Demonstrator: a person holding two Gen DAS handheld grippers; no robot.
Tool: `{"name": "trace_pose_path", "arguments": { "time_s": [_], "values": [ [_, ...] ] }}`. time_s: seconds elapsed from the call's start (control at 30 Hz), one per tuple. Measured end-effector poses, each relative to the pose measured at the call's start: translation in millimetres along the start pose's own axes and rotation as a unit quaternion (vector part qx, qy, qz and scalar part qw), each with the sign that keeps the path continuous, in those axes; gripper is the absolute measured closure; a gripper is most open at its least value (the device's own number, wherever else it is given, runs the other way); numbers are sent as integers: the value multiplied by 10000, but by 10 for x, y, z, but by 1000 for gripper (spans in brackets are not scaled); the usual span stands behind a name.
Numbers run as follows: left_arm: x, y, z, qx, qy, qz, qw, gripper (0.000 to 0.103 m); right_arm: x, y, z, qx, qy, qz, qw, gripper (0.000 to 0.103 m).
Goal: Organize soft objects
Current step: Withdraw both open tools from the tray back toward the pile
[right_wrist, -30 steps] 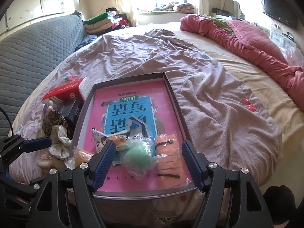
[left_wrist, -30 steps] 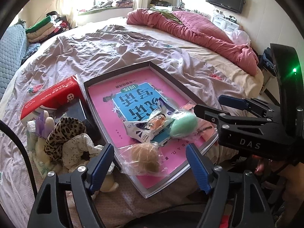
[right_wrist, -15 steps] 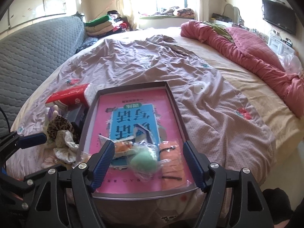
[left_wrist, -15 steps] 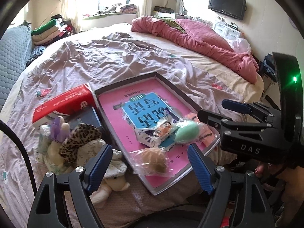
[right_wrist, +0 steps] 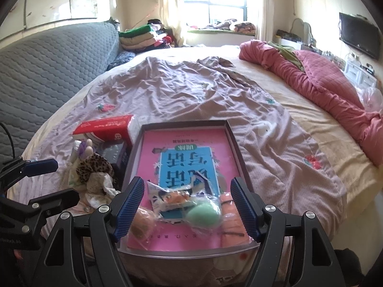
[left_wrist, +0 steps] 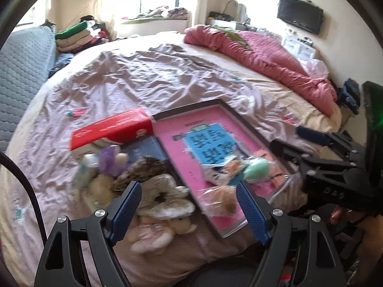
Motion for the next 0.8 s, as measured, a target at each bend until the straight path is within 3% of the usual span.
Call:
{"name": "trace_pose_path", "arguments": {
  "time_s": [0.8],
  "values": [
    [-1439,58,-624,330,-852,-1050,9903,22,-725,-171,-123,160,-502,-509,9973,27]
  ]
}}
Point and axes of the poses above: each gripper's, at about its wrist camera, not at the fingertips, and z roughly the way its jaws point, x to its right, y to its underside, the point moved 6 cm from there along z, roughly the way its jaws point, and after that the axes turned 5 degrees about y, right-handed, at the moved point
